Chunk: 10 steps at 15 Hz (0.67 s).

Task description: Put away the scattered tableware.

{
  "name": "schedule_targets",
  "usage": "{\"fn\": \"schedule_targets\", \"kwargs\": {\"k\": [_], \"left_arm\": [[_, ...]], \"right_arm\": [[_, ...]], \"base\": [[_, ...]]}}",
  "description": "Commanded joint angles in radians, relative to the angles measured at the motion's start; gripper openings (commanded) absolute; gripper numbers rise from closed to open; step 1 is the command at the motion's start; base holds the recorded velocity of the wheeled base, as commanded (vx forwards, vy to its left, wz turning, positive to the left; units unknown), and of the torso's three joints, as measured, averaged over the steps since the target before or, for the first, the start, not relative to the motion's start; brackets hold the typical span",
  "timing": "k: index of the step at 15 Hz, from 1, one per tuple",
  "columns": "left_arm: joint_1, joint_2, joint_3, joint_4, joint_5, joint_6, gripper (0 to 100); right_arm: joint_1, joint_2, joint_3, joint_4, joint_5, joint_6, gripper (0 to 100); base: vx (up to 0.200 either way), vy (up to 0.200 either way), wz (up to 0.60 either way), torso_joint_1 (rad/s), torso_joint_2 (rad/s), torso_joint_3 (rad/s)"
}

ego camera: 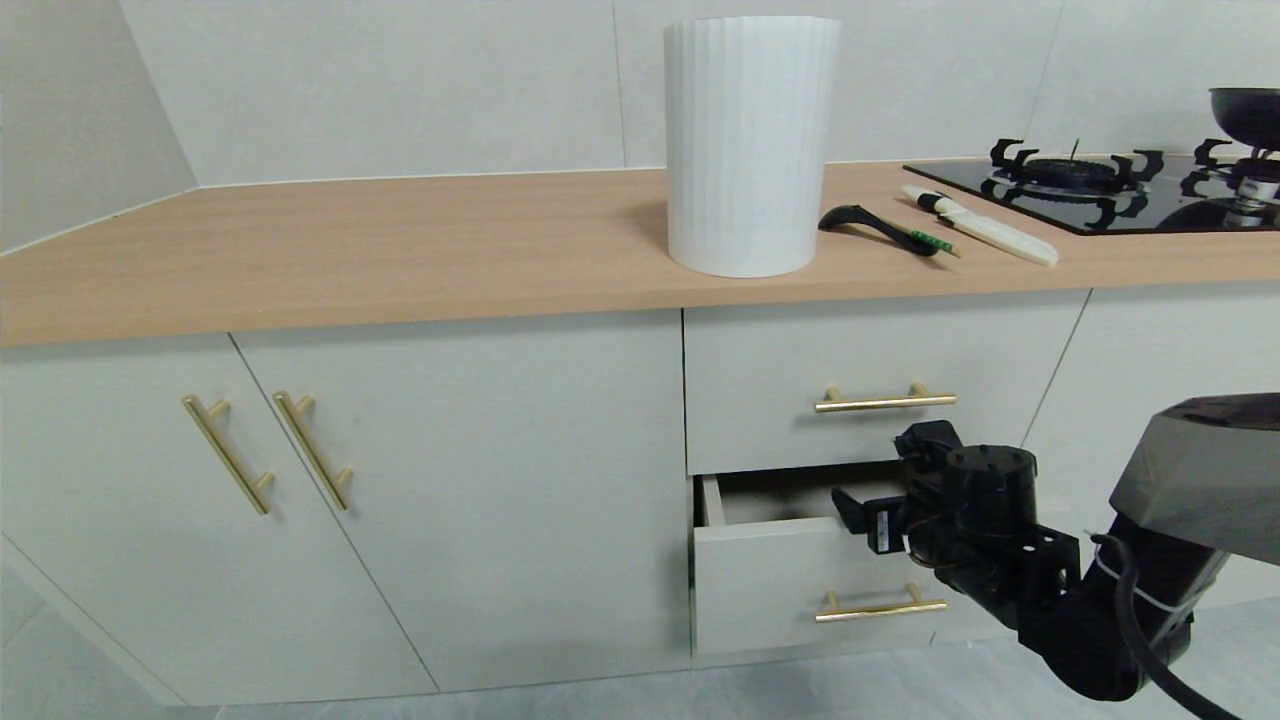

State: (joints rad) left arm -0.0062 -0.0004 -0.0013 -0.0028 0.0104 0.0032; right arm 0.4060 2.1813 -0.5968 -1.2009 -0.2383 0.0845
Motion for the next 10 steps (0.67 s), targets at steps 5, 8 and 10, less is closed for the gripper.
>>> {"fn": "schedule_targets", "kwargs": {"k": [5,8,10], "left_arm": [[0.0,0.0,0.0,0.0,0.0,0.0,100],[0.0,0.0,0.0,0.0,0.0,0.0,100],[0.0,0.0,0.0,0.0,0.0,0.0,100]], "right_arm": [[0.002,-0.176,0.032,0.245,0.024,0.0,100],[0.002,-0.313,0.029,0.455,0.113,0.0,100],[0.002,-0.374,0.015,0.584,0.145,0.0,100]], "base": [[0.0,0.0,0.0,0.0,0.0,0.0],[0.0,0.0,0.0,0.0,0.0,0.0],[0.0,0.0,0.0,0.0,0.0,0.0]]}}
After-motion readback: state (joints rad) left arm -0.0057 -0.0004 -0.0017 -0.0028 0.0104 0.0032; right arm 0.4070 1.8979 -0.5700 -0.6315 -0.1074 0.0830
